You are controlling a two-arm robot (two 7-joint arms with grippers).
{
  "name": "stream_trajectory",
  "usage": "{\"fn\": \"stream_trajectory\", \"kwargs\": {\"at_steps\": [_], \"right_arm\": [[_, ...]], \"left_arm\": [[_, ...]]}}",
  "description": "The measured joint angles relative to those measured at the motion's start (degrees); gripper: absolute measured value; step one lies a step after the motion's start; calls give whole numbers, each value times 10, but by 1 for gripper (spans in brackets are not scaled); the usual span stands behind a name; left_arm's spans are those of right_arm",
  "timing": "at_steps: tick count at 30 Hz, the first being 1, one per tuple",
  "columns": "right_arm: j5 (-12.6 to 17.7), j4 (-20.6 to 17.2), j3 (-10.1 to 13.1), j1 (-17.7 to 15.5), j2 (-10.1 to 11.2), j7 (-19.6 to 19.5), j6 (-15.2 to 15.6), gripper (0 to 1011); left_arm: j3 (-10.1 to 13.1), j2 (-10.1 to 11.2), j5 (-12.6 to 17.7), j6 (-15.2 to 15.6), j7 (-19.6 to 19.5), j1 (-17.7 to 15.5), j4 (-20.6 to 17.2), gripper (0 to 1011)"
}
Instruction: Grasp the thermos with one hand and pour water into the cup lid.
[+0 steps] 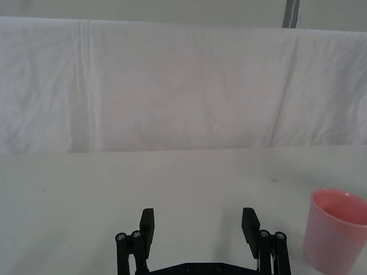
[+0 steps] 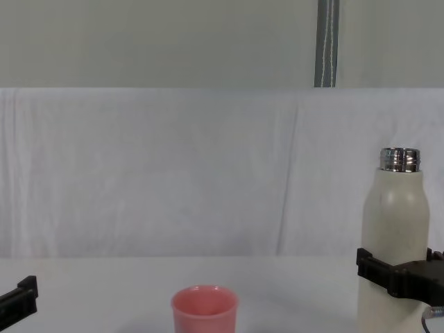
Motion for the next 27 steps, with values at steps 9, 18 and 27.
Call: {"fn": "stream_trajectory", "kwargs": {"at_steps": [9,18,27], "right_arm": [[0,0,0,0,0,0,0,950],[0,-1,0,0,0,0,0,1001],[0,-1,0,0,0,0,0,1001]], "left_arm": [[0,0,0,0,0,0,0,1001],[0,0,0,0,0,0,0,1001],[0,0,0,0,0,0,0,1001]]}}
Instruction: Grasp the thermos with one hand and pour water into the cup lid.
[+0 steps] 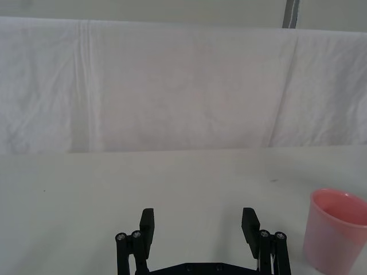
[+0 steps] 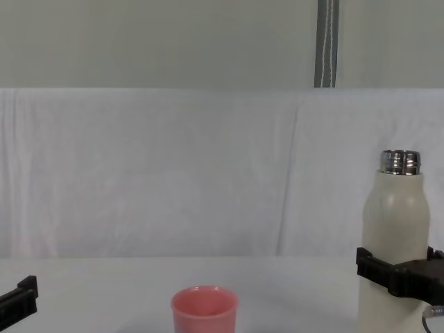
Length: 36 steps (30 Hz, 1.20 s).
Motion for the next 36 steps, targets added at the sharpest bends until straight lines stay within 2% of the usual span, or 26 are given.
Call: {"fn": "stream_trajectory", "kwargs": {"at_steps": [27,36], "right_arm": [[9,-55,6,-43,5,-4,11,1001],[3,-89,5,-69,8,-11,16,1001]], "left_arm": [[0,0,0,0,0,0,0,1001],[0,0,0,0,0,0,0,1001]]}}
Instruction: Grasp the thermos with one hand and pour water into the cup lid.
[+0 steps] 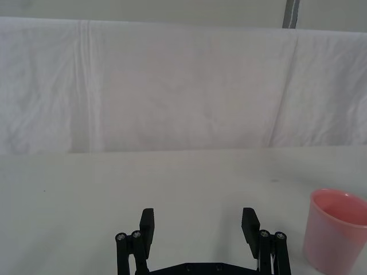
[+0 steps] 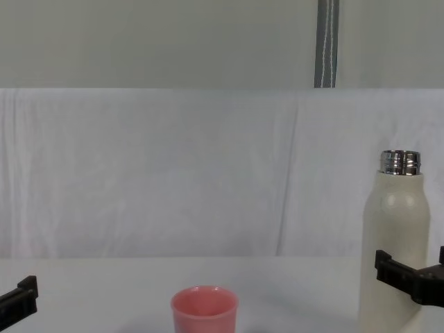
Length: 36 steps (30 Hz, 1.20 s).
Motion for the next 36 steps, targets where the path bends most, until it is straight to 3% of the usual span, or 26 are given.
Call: {"fn": "stream_trajectory", "kwargs": {"at_steps": [7,20,36], "right_arm": [[-8,-30,-4,-33,2,-2,2,1001],[-11,-46,-29,-73,0,10,-6,1001],[-8,-23,-53,-57,2,29,-11,1001]], "left_arm": [[0,0,0,0,0,0,0,1001],[0,0,0,0,0,0,0,1001],[0,0,0,0,0,0,0,1001]]}}
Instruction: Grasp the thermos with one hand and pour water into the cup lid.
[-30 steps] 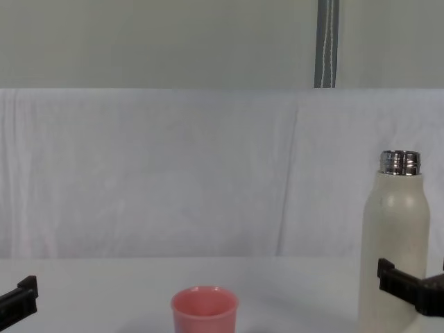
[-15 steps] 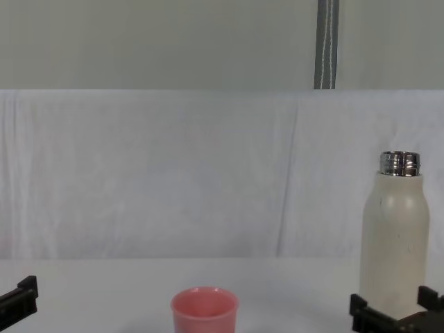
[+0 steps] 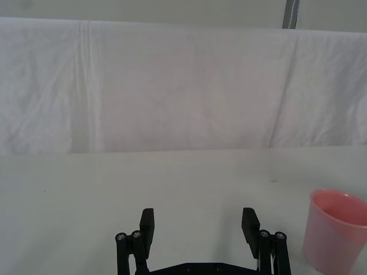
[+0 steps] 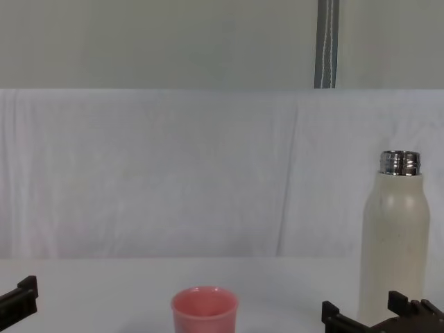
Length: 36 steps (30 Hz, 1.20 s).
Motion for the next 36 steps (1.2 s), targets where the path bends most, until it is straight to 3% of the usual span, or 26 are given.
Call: {"fn": "stream_trajectory", "kwargs": {"at_steps": [36], "right_arm": [[4,3,1,2,3,3,2,1001]], "left_arm": [[0,0,0,0,0,0,0,1001]]}}
